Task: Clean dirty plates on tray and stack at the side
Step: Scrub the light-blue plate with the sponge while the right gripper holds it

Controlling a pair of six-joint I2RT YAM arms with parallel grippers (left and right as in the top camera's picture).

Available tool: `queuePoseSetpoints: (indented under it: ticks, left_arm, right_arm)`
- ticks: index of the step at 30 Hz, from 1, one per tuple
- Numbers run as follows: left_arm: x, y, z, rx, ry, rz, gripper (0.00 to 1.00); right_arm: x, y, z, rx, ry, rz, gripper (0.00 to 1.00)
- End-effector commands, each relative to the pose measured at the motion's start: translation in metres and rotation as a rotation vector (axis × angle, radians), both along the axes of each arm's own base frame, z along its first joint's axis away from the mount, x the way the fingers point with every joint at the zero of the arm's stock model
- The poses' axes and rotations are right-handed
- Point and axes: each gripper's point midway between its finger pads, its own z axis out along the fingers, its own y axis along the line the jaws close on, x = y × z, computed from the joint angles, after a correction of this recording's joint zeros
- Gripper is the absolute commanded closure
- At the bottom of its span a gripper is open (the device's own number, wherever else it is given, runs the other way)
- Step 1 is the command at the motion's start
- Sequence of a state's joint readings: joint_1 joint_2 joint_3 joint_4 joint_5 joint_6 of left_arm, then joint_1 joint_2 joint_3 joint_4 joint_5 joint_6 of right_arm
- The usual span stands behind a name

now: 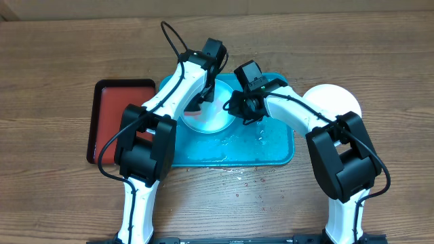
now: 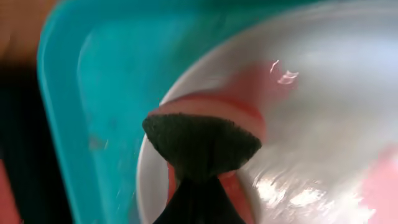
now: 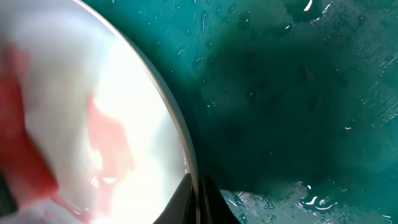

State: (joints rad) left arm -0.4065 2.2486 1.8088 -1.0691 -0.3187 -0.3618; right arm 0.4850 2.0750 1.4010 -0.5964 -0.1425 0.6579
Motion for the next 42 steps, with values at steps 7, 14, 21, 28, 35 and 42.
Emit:
queuePoseSetpoints:
  ticks: [7,14,21,28,35,42]
  left_arm:
    - [-0.037,-0.038,-0.015,-0.195,0.226,-0.225,0.96]
    - [-0.008,-0.064,-0.013,-0.289,0.115,-0.375,0.96]
    - [0.034,-0.024,-0.002,-0.045,-0.089,-0.207,0.96]
    - [0.007,0.002,-0.003,0.038,-0.027,-0.017,0.96]
    - [-0.039,-0.06,-0.015,-0.307,0.24,-0.328,0.96]
    - [0.0,-0.064,-0.012,-0.26,0.077,-0.388,0.96]
  right_arm:
    - [-0.006,-0.002,-0.01,-0.021,0.022,0.006,0.96]
    - [-0.006,-0.002,-0.01,-0.021,0.023,0.006,0.96]
    - [-0.006,-0.002,-0.01,-0.021,0.023,0.006,0.96]
    - [-0.006,-0.002,-0.01,-0.021,0.023,0.006,0.96]
    - [-0.006,-0.002,-0.01,-0.021,0.022,0.006,0.96]
    - [-0.006,-0.002,-0.01,-0.021,0.023,0.006,0.96]
